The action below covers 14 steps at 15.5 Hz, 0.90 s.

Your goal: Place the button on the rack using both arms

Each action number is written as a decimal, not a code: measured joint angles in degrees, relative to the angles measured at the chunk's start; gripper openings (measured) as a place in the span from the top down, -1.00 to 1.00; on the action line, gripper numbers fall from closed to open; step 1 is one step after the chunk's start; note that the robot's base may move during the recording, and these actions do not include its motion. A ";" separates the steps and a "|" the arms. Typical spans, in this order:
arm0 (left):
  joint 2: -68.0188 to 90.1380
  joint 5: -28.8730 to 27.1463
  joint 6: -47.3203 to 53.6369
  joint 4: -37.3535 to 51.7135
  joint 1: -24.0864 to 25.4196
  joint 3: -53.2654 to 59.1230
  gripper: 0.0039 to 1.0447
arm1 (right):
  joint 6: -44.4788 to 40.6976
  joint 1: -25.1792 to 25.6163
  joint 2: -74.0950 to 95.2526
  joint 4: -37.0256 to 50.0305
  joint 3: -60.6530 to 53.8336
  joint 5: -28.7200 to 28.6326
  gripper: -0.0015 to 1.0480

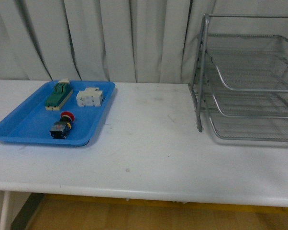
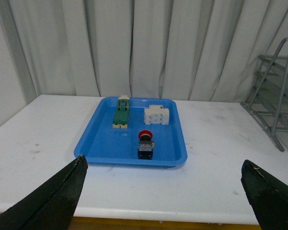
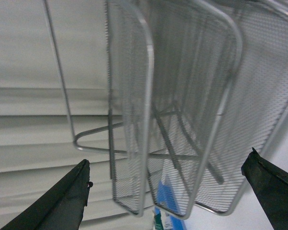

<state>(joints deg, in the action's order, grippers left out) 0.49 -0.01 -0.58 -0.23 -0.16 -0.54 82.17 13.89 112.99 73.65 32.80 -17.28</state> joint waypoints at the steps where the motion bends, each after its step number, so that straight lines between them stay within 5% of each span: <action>1: 0.00 0.00 0.02 0.00 0.00 0.00 -0.88 | 0.83 -0.55 2.75 -0.04 0.24 0.70 -0.87; 14: 0.00 0.00 0.00 0.00 0.00 0.00 -0.88 | -3.85 -4.52 16.04 -0.13 13.25 2.51 -0.87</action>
<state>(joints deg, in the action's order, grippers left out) 0.49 -0.01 -0.58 -0.23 -0.16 -0.54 78.32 9.37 129.03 73.52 46.04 -14.76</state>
